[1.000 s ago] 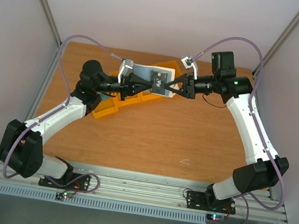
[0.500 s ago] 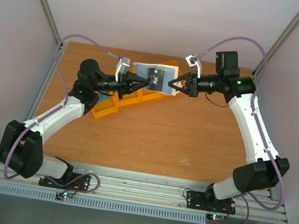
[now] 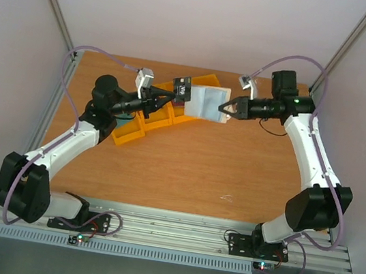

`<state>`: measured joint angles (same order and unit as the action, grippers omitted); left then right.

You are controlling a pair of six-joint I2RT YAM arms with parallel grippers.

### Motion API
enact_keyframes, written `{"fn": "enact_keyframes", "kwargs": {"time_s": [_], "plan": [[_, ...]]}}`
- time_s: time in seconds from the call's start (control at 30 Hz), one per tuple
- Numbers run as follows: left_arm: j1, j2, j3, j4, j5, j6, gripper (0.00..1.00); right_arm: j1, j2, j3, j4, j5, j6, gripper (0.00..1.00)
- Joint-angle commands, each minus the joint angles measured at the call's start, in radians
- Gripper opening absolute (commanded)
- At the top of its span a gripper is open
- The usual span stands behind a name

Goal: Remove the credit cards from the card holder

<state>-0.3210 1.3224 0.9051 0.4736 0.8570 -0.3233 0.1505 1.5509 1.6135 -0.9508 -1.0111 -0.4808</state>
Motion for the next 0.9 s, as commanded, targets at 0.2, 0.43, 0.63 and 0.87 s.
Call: {"fn": "enact_keyframes", "kwargs": {"time_s": [0.2, 0.43, 0.63, 0.87], "plan": [[0.007, -0.055, -0.014, 0.048, -0.087, -0.018, 0.00, 0.128, 0.171, -0.258, -0.039, 0.001, 0.085, 0.01], [0.005, -0.070, -0.018, 0.061, -0.081, -0.030, 0.00, 0.135, 0.316, -0.402, 0.050, -0.021, 0.115, 0.01], [0.005, -0.083, -0.024, 0.059, -0.078, -0.030, 0.00, 0.119, 0.342, -0.424, 0.014, 0.106, 0.135, 0.16], [0.006, -0.092, -0.031, 0.074, -0.073, -0.031, 0.00, 0.078, 0.220, -0.374, -0.053, 0.487, 0.193, 0.53]]}}
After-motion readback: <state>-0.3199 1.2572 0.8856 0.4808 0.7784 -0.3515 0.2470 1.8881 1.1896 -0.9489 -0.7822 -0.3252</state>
